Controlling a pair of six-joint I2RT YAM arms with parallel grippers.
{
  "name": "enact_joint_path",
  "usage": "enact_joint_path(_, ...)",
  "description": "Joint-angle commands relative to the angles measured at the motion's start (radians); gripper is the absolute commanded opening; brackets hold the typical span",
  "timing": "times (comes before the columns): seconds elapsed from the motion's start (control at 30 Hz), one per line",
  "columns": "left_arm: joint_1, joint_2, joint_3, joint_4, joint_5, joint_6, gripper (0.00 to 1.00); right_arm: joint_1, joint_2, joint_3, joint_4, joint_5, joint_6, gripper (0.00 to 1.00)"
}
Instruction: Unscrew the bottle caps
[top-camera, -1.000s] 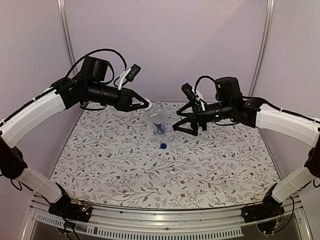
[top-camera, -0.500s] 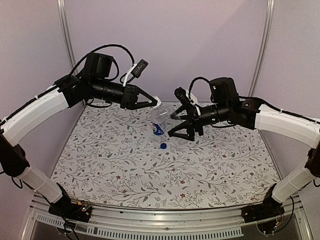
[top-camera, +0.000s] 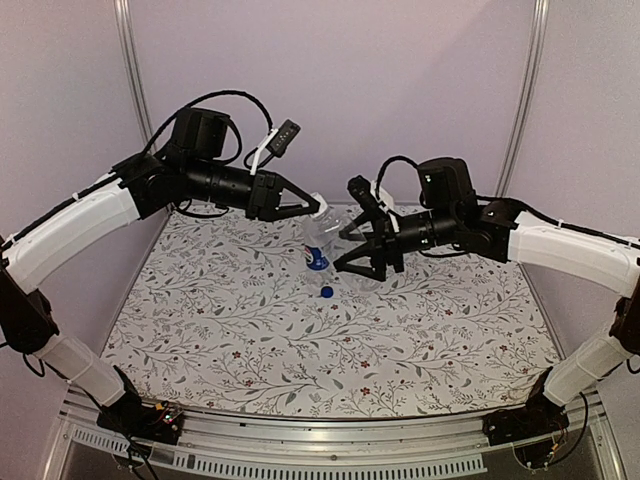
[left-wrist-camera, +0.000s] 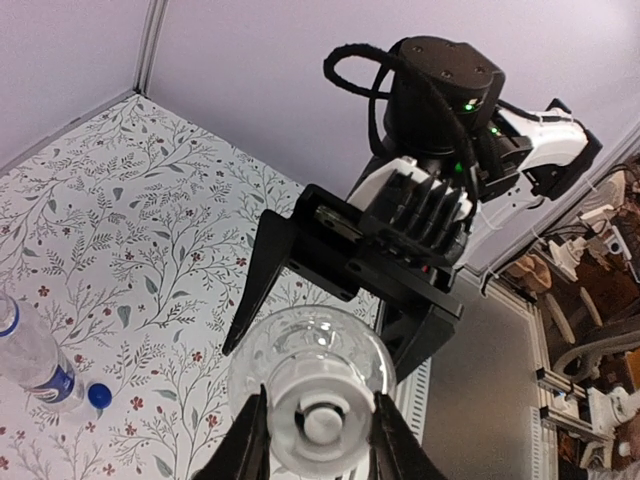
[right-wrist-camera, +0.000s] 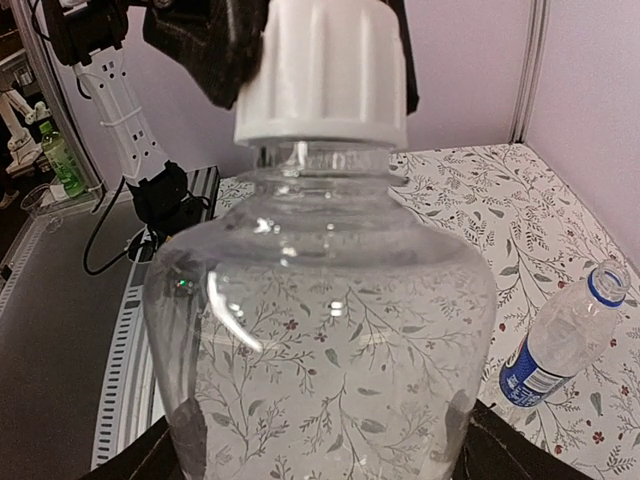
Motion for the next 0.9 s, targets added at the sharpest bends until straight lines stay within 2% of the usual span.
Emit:
enact_joint_path(0.0,-0.017,-0.019,0.002,0.028,0.003,-0.008,0.00,0.003,0.002,-0.019,0.025,0.021,0.008,0.80)
enact_joint_path(0.23,-0.017,-0.024,0.003,0.029,-0.002,-0.008,0.00,0.003,0.011,-0.030,0.033,0.008,0.004,0.76)
enact_joint_path(0.5,-0.017,-0.024,-0.007,0.065,0.006,-0.011,0.00,0.003,0.022,-0.044,0.061,-0.029,0.003,0.58)
enact_joint_path(0.7,-0.017,-0.020,-0.012,0.122,0.006,-0.020,0.08,0.003,0.025,-0.075,0.146,-0.066,0.039,0.52)
enact_joint_path(0.87,-0.017,-0.026,-0.029,0.190,0.017,-0.033,0.29,0.003,0.037,-0.074,0.162,-0.085,0.057,0.49)
